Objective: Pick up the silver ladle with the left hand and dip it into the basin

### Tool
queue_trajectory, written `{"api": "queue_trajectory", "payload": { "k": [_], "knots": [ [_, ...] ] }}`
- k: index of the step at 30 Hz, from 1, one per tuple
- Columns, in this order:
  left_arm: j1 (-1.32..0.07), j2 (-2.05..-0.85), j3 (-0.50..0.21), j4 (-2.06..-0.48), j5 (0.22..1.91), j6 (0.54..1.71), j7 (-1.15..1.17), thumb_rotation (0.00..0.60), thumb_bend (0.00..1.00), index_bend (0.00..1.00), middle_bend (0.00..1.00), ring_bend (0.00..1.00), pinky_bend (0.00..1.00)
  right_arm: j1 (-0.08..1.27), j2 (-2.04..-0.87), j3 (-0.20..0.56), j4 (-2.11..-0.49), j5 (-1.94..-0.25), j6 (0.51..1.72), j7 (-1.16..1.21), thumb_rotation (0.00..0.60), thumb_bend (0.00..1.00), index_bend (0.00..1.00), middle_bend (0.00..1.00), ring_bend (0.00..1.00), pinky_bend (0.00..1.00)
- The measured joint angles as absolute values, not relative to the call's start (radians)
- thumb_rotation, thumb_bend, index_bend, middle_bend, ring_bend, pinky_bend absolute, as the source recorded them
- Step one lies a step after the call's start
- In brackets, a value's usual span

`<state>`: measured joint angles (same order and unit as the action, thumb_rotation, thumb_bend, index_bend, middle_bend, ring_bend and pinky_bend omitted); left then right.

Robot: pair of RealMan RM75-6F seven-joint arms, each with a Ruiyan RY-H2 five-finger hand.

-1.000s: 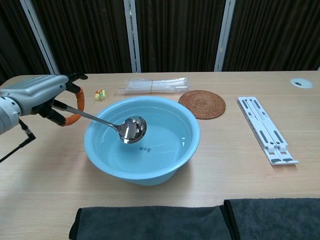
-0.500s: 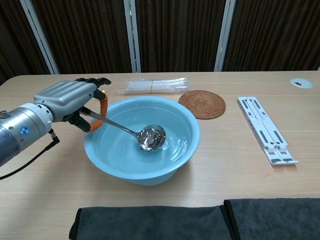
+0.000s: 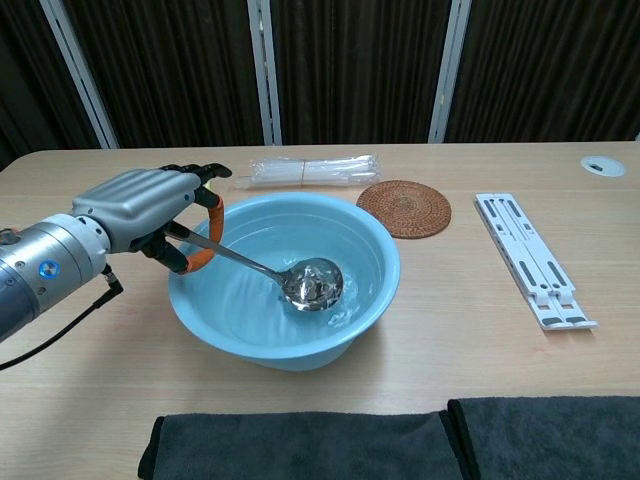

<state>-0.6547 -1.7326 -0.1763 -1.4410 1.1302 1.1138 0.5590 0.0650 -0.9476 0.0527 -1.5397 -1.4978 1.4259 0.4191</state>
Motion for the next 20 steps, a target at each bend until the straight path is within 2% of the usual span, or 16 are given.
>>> {"api": "queue_trajectory", "payload": {
  "k": [9,20],
  "knots": [
    [-0.633,-1.599,-0.193,-1.602,1.118,1.111,0.497,0.583,0.50,0.62,0.00,0.00,0.00,0.069,-0.954,0.052,-1.550,-1.495,1.420,0.389,0.600,0.00,0.00,0.00,0.00,0.00],
    [-0.612,-1.538,-0.181,-1.646,1.104,1.125,0.474,0.581,0.50,0.62,0.00,0.00,0.00,0.064,-0.959,0.054,-1.575,-1.495,1.435,0.357,0.600,0.00,0.00,0.00,0.00,0.00]
  ]
}}
